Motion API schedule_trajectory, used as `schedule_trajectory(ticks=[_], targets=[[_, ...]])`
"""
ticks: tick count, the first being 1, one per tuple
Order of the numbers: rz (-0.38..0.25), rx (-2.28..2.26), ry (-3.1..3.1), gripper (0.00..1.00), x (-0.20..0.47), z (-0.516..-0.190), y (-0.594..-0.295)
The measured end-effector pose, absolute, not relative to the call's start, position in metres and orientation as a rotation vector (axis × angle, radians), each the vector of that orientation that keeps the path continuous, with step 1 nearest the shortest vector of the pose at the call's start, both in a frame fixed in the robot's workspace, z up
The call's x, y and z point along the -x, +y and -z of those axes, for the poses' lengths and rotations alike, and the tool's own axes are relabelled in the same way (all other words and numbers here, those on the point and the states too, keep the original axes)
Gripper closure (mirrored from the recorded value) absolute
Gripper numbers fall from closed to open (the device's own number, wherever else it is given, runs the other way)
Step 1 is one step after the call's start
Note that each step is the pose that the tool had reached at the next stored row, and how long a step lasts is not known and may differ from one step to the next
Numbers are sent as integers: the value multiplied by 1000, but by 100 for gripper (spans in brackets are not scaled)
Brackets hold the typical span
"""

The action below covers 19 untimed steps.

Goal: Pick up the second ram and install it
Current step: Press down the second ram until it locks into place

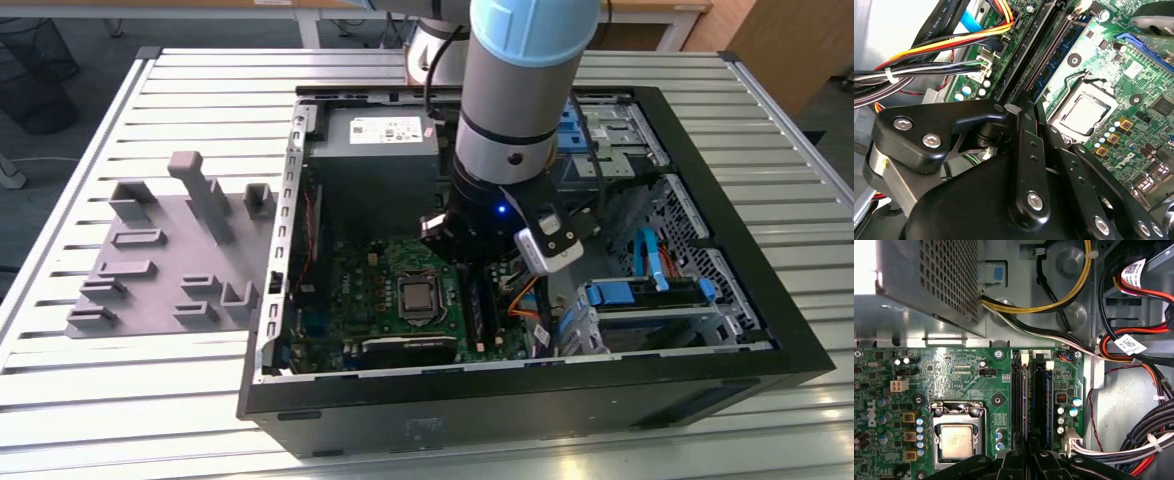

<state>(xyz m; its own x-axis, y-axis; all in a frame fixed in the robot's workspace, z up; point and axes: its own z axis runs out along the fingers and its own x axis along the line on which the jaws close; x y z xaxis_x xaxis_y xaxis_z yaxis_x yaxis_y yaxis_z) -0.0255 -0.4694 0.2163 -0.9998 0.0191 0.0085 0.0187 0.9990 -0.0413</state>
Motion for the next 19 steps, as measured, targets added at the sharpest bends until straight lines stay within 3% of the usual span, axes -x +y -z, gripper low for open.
schedule_trajectory(ticks=[19], targets=[[-64,47,-3131,86,24,-214,-470]])
